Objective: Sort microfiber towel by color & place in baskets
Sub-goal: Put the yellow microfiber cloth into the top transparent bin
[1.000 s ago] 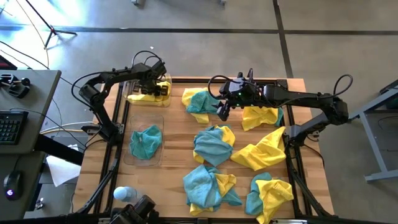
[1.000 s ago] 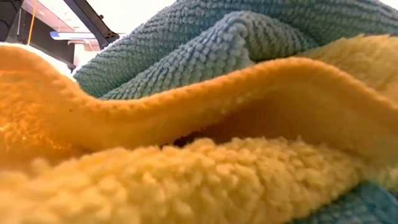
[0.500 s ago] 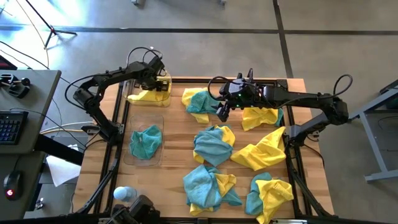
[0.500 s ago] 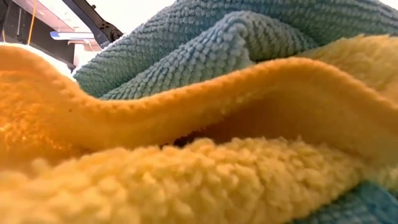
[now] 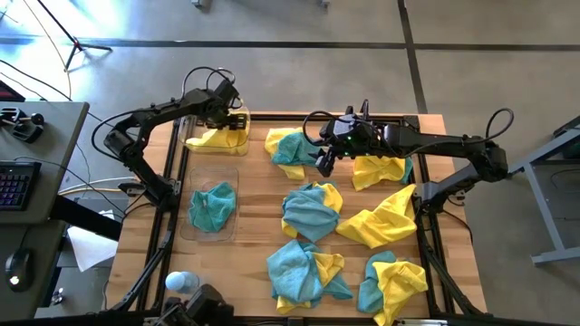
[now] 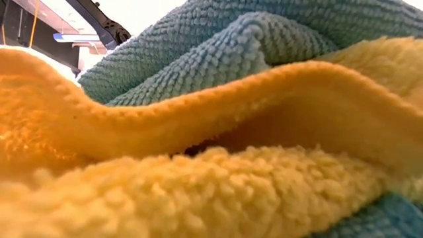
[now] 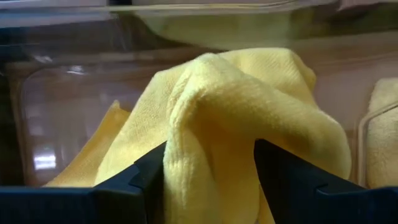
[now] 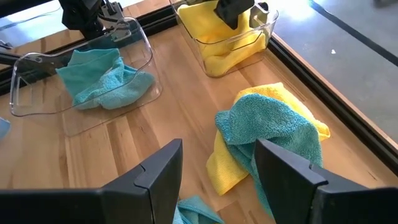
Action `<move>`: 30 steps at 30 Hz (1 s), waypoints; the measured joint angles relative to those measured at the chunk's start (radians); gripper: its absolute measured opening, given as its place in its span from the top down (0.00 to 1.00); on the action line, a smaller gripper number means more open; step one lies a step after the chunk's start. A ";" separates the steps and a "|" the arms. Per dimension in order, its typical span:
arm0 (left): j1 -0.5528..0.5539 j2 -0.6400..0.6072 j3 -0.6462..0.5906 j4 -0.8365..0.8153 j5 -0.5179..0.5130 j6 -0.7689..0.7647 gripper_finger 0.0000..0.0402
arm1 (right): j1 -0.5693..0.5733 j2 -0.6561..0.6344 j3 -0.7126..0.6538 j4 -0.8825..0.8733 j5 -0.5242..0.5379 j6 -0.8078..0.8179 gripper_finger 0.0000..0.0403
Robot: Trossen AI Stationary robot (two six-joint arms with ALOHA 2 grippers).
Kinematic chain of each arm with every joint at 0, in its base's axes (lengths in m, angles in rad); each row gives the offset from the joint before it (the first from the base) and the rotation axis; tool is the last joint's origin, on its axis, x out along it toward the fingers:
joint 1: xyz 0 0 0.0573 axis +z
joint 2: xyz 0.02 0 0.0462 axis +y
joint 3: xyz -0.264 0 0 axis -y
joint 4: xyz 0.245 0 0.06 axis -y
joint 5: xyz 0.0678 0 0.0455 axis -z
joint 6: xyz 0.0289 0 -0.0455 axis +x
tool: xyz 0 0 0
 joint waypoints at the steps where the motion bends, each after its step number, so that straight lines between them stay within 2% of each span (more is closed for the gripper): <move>1: 0.000 0.000 0.000 -0.007 0.014 0.002 0.50 | 0.000 0.000 0.000 0.000 0.000 0.000 0.52; 5: -0.009 -0.021 0.013 -0.030 0.010 -0.001 0.50 | 0.000 0.000 0.000 0.000 0.002 0.000 0.52; 13: -0.025 -0.150 0.043 -0.030 -0.126 0.026 0.50 | 0.000 0.000 0.000 -0.002 -0.002 0.000 0.52; 18: -0.025 -0.225 0.042 -0.029 -0.119 0.002 0.50 | 0.000 0.000 0.000 -0.003 0.011 0.008 0.52; 23: -0.030 -0.202 0.011 -0.032 -0.059 -0.022 0.50 | 0.000 0.000 0.000 -0.003 0.022 0.029 0.52; 30: -0.051 -0.109 -0.060 -0.002 -0.080 -0.051 0.50 | 0.000 0.000 0.000 -0.002 0.023 0.045 0.52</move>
